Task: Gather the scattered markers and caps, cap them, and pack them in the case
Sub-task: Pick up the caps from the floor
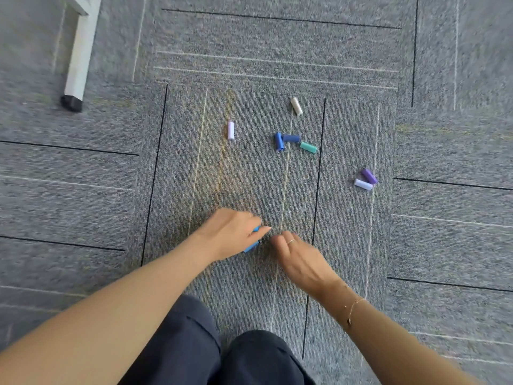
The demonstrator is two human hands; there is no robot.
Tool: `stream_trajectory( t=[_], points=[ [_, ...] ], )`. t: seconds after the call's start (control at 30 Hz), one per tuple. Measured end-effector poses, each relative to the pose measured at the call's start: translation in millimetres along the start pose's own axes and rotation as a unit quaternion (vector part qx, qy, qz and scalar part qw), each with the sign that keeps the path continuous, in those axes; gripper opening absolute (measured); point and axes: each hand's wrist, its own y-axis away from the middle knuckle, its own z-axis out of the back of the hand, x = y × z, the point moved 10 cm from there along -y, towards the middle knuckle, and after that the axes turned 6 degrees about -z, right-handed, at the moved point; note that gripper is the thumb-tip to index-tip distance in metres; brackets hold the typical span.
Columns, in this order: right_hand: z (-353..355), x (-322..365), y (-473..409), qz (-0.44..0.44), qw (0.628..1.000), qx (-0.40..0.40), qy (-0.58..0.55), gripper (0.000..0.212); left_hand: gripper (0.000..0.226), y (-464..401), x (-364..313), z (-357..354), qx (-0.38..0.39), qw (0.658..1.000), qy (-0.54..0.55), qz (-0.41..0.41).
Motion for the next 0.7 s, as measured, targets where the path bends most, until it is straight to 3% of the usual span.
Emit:
stream_trajectory(
  t=[0.1, 0.17, 0.27, 0.33, 0.47, 0.63, 0.7],
  points=[
    [11, -33, -16, -0.121, 0.99, 0.028, -0.06, 0.028, 0.025, 5, -16, -4, -0.001, 0.996, -0.027, -0.086],
    [31, -60, -24, -0.197, 0.978, -0.006, -0.07, 0.027, 0.03, 8, -10, -13, 0.012, 0.997, 0.003, -0.074],
    [58, -93, -30, -0.269, 0.955, -0.07, -0.101, 0.023, 0.021, 10, -8, -19, 0.0, 0.996, -0.051, -0.077],
    [72, -113, -29, -0.308, 0.931, -0.112, -0.16, 0.027, 0.037, 10, -7, -19, -0.007, 0.994, -0.089, -0.064],
    [89, -138, -24, -0.318, 0.928, -0.124, -0.152, 0.021, 0.037, 16, -12, -35, 0.047, 0.989, -0.124, -0.061],
    [100, -156, -9, -0.34, 0.932, -0.126, -0.018, 0.029, 0.018, 22, -28, -47, 0.087, 0.977, -0.165, -0.104],
    [105, -160, -9, -0.338, 0.932, -0.132, -0.011, 0.024, 0.022, 19, -24, -52, 0.129, 0.979, -0.142, -0.068]
  ],
)
